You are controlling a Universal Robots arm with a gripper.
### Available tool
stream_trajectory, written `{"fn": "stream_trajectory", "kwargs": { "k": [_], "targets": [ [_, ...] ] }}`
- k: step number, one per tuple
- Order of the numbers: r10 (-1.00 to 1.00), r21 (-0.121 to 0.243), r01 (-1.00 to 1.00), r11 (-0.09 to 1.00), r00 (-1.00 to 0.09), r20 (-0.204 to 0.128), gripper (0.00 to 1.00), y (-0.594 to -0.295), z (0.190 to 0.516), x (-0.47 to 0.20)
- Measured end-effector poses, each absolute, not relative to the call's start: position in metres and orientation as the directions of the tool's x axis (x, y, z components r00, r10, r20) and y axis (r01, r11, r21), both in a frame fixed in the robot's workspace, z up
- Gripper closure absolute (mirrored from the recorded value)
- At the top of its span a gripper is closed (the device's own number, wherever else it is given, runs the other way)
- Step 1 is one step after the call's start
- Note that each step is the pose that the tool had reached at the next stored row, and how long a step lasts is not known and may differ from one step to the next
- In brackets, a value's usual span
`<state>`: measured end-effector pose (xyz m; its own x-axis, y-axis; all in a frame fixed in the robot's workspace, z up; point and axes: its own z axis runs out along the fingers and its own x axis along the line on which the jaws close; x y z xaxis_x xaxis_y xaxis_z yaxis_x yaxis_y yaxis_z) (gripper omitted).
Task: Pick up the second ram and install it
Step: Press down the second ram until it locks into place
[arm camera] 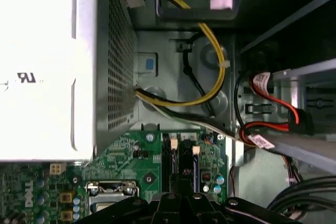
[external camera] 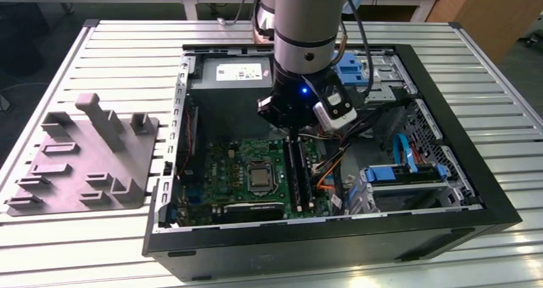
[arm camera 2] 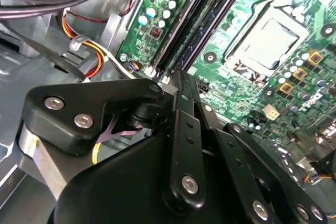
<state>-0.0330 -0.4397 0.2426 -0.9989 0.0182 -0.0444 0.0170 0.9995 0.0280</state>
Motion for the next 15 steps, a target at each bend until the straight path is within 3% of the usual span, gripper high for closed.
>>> {"fn": "stream_trajectory", "kwargs": {
  "k": [15],
  "targets": [
    [0.018, 0.029, 0.017, 0.999, -0.999, -0.044, 0.9, -0.43, 0.23, -0.033]
  ]
}}
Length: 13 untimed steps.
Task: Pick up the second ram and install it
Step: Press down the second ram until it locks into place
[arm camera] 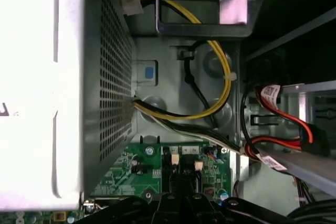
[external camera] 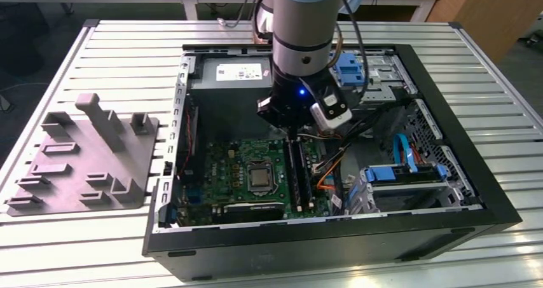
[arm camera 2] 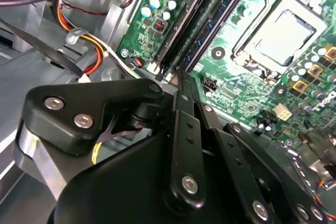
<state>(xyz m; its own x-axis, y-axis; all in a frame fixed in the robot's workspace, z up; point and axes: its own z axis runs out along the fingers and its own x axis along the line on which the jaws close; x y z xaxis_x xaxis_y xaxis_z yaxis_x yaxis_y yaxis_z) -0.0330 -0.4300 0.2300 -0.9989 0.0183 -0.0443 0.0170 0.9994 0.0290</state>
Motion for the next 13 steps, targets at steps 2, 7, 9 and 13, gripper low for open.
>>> {"fn": "stream_trajectory", "kwargs": {
  "k": [2, 7, 9, 13],
  "targets": [
    [0.009, 0.029, 0.008, 1.0, -0.999, -0.044, 0.9, -0.429, 0.228, -0.033],
    [-0.044, 0.029, -0.045, 0.999, -0.998, -0.044, 0.9, -0.4289, 0.2257, -0.0332],
    [-0.044, 0.029, -0.046, 0.999, -0.998, -0.044, 0.9, -0.4286, 0.2243, -0.0335],
    [-0.044, 0.029, -0.046, 0.999, -0.998, -0.044, 0.9, -0.4283, 0.2233, -0.0337]
  ]
}}
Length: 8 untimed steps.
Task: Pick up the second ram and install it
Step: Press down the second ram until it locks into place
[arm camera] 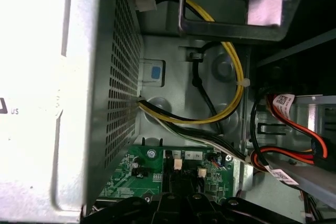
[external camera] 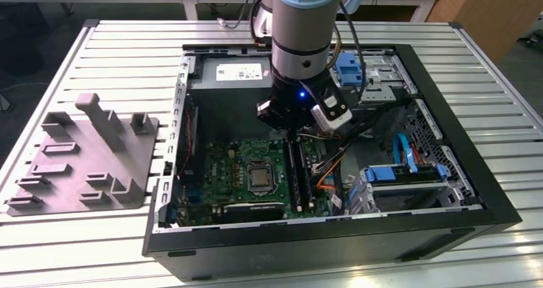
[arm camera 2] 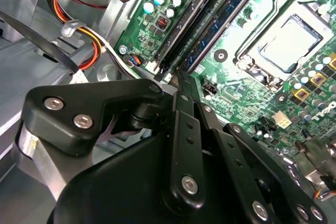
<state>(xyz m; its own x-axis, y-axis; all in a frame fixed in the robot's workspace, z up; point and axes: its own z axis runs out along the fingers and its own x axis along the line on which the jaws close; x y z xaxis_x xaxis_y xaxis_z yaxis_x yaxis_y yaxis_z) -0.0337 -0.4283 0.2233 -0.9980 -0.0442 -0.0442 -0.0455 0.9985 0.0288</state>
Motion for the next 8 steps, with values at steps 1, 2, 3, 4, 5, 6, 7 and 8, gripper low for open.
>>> {"fn": "stream_trajectory", "kwargs": {
  "k": [1, 2, 3, 4, 5, 6, 7, 8],
  "targets": [
    [-0.044, 0.029, -0.045, 0.999, -0.998, -0.044, 0.9, -0.4283, 0.2231, -0.0337],
    [-0.044, 0.029, -0.045, 0.999, -0.998, -0.044, 0.9, -0.4283, 0.2232, -0.0337],
    [-0.044, 0.029, -0.045, 0.999, -0.998, -0.044, 0.9, -0.4283, 0.2232, -0.0337],
    [-0.044, 0.029, -0.045, 0.999, -0.998, -0.044, 0.9, -0.4283, 0.2231, -0.0337],
    [-0.044, 0.029, -0.045, 0.999, -0.998, -0.044, 0.9, -0.4283, 0.2231, -0.0337],
    [-0.044, 0.029, -0.045, 0.999, -0.998, -0.045, 0.9, -0.4282, 0.2224, -0.0337],
    [-0.044, 0.029, -0.045, 0.999, -0.998, -0.044, 0.9, -0.4282, 0.2219, -0.0337],
    [-0.044, 0.029, -0.045, 0.999, -0.998, -0.044, 0.9, -0.4283, 0.2219, -0.0337]
  ]
}}
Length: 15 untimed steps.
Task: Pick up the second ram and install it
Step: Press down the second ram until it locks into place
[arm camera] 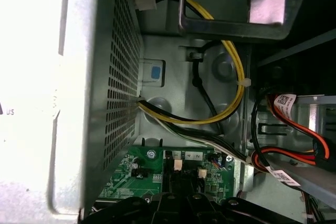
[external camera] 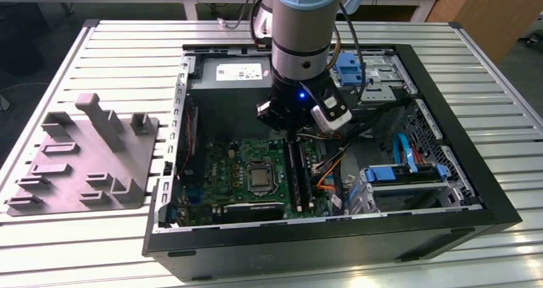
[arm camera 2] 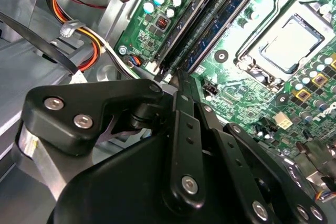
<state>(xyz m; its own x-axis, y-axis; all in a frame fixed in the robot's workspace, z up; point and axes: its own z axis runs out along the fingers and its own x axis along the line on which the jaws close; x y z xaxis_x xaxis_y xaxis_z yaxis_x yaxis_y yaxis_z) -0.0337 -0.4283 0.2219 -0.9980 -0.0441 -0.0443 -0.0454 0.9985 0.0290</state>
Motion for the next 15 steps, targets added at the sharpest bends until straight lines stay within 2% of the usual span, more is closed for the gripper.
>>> {"fn": "stream_trajectory", "kwargs": {
  "k": [15],
  "targets": [
    [-0.044, 0.029, -0.045, 0.999, -0.998, -0.044, 0.9, -0.4283, 0.2186, -0.0337]
  ]
}}
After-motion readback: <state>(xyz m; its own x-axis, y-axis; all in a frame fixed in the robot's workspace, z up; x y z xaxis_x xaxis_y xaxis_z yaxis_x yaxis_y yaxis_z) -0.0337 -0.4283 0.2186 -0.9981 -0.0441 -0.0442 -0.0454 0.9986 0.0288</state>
